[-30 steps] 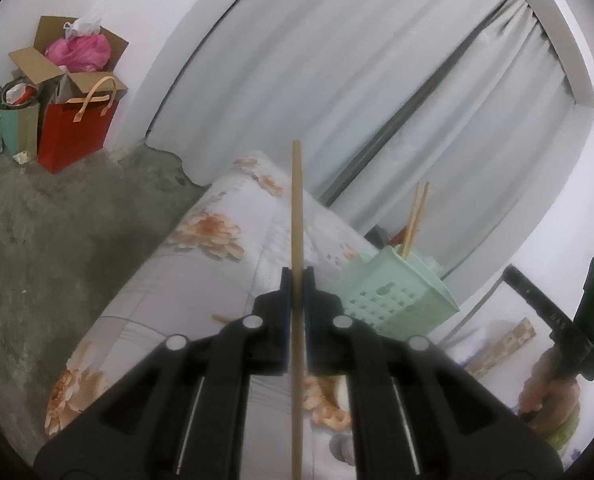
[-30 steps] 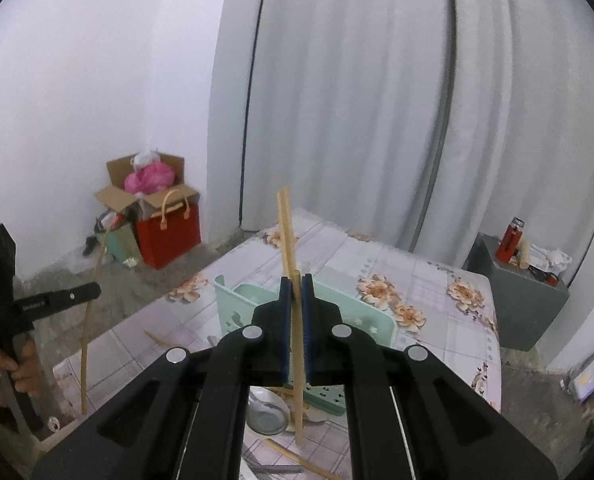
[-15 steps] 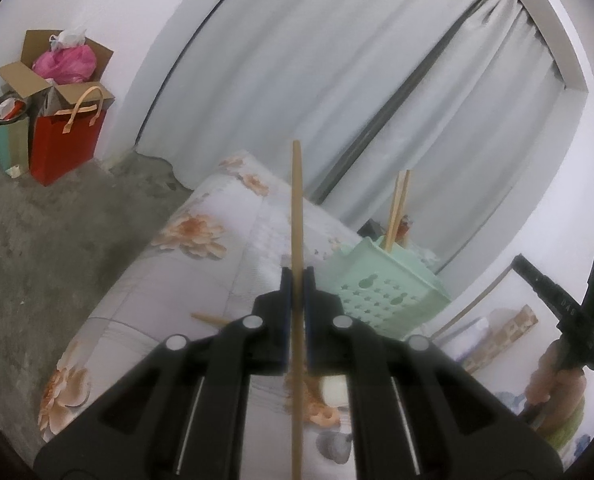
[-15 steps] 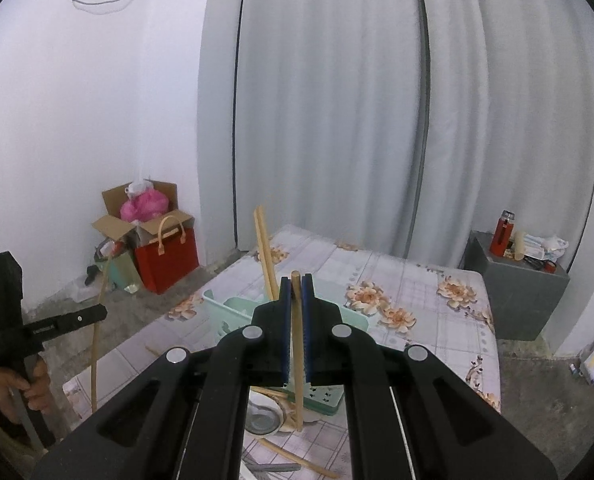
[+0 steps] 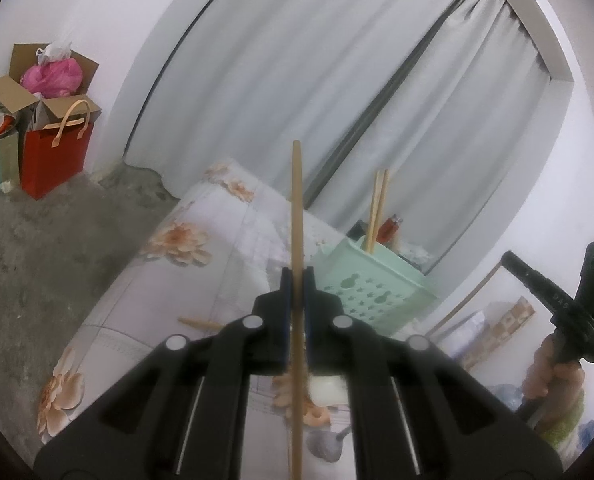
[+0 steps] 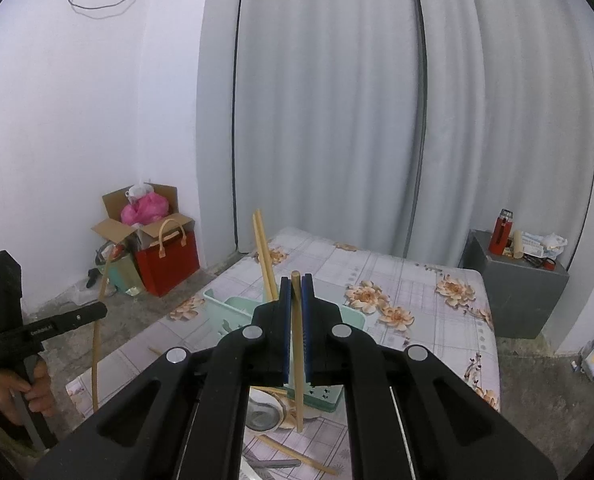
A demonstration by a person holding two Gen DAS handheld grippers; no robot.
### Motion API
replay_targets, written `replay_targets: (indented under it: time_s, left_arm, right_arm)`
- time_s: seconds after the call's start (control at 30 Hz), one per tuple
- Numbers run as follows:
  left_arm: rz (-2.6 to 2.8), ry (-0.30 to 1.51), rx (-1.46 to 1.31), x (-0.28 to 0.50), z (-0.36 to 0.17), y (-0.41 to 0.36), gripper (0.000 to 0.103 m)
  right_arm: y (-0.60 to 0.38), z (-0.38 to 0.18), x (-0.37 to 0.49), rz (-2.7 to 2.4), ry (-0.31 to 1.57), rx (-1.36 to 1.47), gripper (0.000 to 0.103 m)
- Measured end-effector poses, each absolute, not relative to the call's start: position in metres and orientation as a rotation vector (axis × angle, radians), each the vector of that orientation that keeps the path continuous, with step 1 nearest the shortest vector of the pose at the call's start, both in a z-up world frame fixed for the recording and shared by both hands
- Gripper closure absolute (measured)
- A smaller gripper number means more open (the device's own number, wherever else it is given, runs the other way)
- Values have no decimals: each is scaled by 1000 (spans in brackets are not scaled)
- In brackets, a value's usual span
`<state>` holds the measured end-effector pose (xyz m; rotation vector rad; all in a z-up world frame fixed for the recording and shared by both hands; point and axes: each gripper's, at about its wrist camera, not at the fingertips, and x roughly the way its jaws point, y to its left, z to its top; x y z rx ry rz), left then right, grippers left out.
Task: Organize utensils
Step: 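Carry the right tool's chopstick up over the green basket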
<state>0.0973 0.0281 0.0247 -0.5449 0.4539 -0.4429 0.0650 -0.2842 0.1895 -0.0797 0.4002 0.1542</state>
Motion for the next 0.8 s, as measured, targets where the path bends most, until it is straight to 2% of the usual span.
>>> replay_targets:
  time_s: [0.8]
  left_arm:
    - [-443,431,-555,88,29,33,99]
  right_arm:
    - [-278,194,62,155,387,-83,98]
